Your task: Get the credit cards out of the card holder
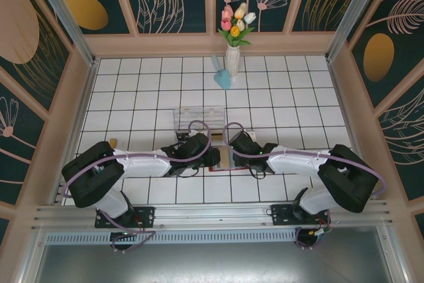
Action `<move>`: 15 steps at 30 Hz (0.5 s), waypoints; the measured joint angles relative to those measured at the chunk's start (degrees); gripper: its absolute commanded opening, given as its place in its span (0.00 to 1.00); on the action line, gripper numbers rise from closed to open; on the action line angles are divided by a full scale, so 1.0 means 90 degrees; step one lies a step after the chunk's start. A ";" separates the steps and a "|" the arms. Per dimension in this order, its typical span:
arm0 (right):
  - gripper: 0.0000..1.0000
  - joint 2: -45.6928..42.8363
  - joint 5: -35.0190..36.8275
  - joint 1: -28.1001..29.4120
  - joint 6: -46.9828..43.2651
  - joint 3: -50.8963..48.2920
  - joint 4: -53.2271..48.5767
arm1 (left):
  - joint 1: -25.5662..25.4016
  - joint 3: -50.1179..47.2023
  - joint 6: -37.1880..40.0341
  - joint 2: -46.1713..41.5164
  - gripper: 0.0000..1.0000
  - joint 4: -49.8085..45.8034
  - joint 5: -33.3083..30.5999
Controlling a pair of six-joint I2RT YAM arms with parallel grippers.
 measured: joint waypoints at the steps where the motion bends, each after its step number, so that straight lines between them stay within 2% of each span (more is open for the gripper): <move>1: 0.21 0.0000 0.0000 0.0000 0.0000 0.0000 0.0007 | 0.0000 0.0000 0.0000 0.0022 0.29 0.0000 0.0002; 15: 0.21 0.0000 -0.0019 0.0000 0.0000 0.0000 0.0010 | 0.0002 0.0066 0.0000 0.0350 0.29 -0.0024 0.0100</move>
